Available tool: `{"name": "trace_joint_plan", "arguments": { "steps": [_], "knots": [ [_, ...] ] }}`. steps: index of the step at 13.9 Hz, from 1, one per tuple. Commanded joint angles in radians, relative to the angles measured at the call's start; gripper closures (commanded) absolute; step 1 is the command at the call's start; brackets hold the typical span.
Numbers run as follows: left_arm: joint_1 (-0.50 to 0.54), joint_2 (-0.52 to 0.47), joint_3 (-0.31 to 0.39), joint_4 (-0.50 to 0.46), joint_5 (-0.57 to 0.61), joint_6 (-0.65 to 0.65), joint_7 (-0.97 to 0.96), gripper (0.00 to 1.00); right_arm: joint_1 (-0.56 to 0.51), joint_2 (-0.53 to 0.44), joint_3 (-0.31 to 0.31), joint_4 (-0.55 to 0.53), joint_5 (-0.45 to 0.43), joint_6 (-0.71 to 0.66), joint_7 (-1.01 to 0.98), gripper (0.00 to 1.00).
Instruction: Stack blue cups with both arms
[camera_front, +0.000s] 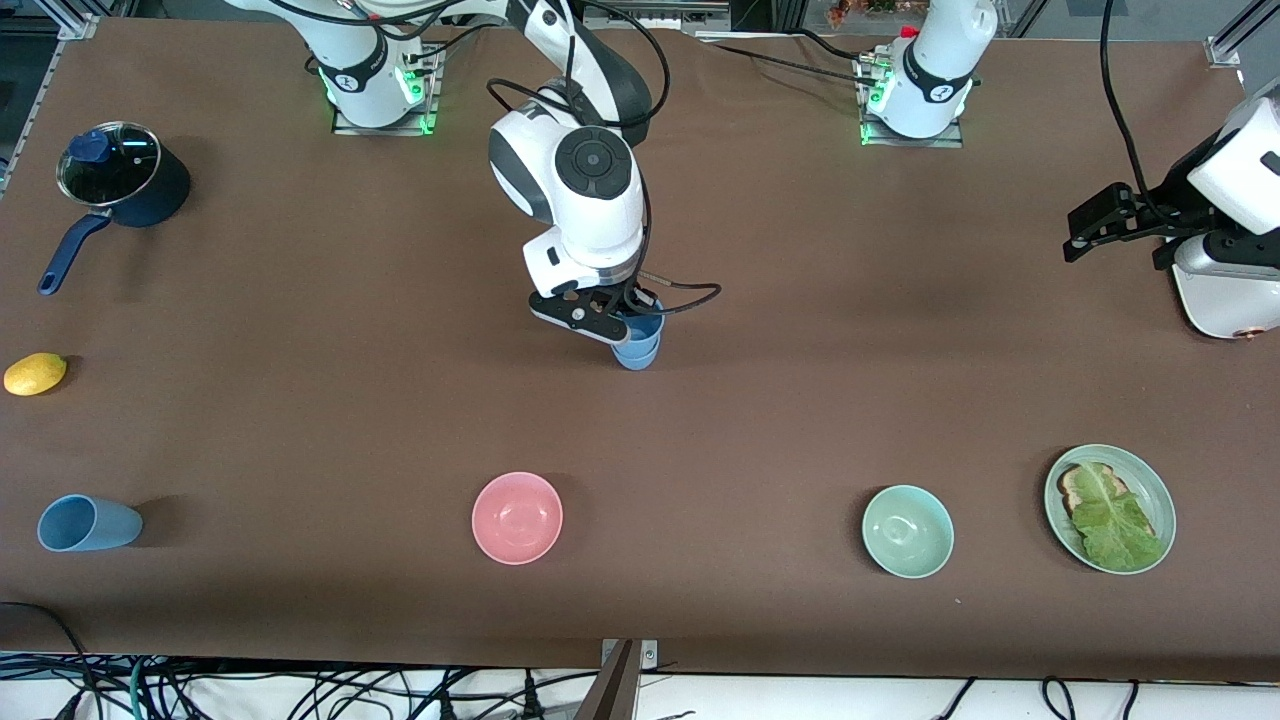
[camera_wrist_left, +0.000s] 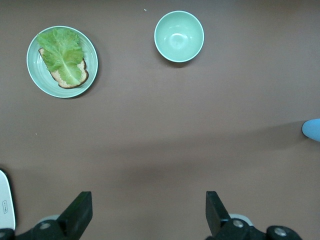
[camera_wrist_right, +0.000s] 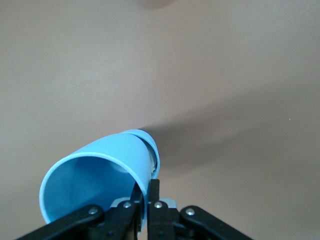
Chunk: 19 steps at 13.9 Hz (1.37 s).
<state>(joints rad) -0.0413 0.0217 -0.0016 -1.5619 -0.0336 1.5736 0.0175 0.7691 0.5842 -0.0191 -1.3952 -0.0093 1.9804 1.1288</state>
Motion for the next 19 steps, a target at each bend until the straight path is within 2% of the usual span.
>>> {"name": "trace_joint_plan", "arguments": {
  "steps": [1,2,5,7,8,10,17,19],
  "knots": [
    [-0.005,-0.008,0.003,-0.02,0.001,-0.003,0.021,0.0,0.009,0.016,-0.008,0.036,-0.015,-0.009,0.017,0.57],
    [-0.005,-0.005,0.002,-0.018,0.001,-0.003,0.021,0.0,0.009,0.016,-0.008,0.036,-0.015,-0.009,0.019,0.49],
    [-0.011,-0.003,0.0,-0.007,0.001,-0.023,0.022,0.0,-0.001,0.008,-0.01,0.045,-0.015,-0.021,0.005,0.47],
    [-0.029,-0.006,0.005,-0.009,0.001,-0.027,0.022,0.0,-0.028,0.006,-0.018,0.071,-0.015,-0.057,-0.013,0.37],
    [-0.031,-0.005,0.003,-0.009,0.001,-0.027,0.022,0.0,-0.049,0.005,-0.018,0.091,-0.011,-0.075,-0.056,0.28],
    [-0.029,-0.005,0.003,-0.01,0.001,-0.03,0.022,0.0,-0.089,0.002,-0.022,0.116,-0.008,-0.136,-0.159,0.01],
    [-0.026,0.004,0.002,-0.001,0.001,-0.038,0.006,0.0,-0.277,-0.101,-0.025,0.151,-0.006,-0.362,-0.581,0.0],
    [-0.028,0.007,0.002,0.002,0.003,-0.037,0.007,0.0,-0.294,-0.164,-0.054,0.139,-0.002,-0.393,-0.679,0.0]
  ]
}}
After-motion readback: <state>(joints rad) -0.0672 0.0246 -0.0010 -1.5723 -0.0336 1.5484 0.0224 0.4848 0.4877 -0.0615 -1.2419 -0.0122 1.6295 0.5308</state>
